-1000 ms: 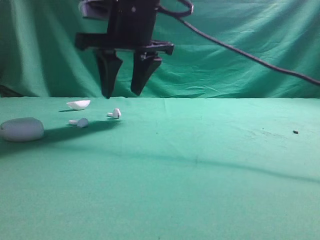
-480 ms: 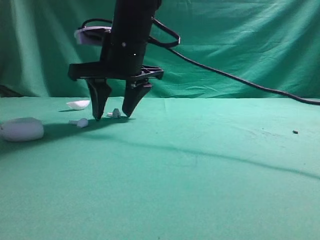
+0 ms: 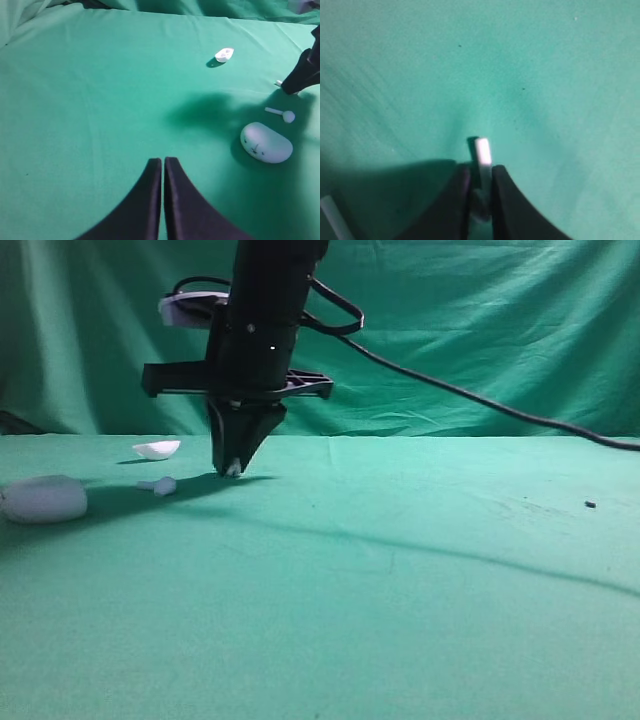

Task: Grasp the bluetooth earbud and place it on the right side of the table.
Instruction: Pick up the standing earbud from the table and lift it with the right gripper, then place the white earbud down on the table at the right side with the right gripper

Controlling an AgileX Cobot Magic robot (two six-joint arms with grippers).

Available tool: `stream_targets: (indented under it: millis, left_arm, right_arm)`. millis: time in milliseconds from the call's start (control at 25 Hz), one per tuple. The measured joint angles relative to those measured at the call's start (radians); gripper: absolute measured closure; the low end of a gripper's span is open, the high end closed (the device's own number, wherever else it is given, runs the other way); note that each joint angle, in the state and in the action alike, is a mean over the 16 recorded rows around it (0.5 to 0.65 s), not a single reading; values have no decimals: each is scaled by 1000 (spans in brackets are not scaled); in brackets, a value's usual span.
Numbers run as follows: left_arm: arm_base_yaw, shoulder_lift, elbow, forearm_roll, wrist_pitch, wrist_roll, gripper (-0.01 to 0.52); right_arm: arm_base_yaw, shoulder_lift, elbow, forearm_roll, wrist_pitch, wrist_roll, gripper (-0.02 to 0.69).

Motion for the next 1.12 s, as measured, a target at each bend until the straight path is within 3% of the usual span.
stream_targets:
  millis: [160, 640, 880, 1120]
  left_arm:
    - [0, 0, 0, 0, 0, 0, 514]
    - [0, 0, 0, 0, 0, 0, 514]
    - [0, 0, 0, 0, 0, 0, 514]
    - [0, 0, 0, 0, 0, 0, 514]
  right_arm:
    - [-4, -29, -13, 2, 28, 5, 583]
    - [-94, -290, 5, -36, 216, 59, 585]
    - [-220, -512, 225, -70, 234, 105, 585]
    - [-373, -726, 614, -88, 93, 135, 585]
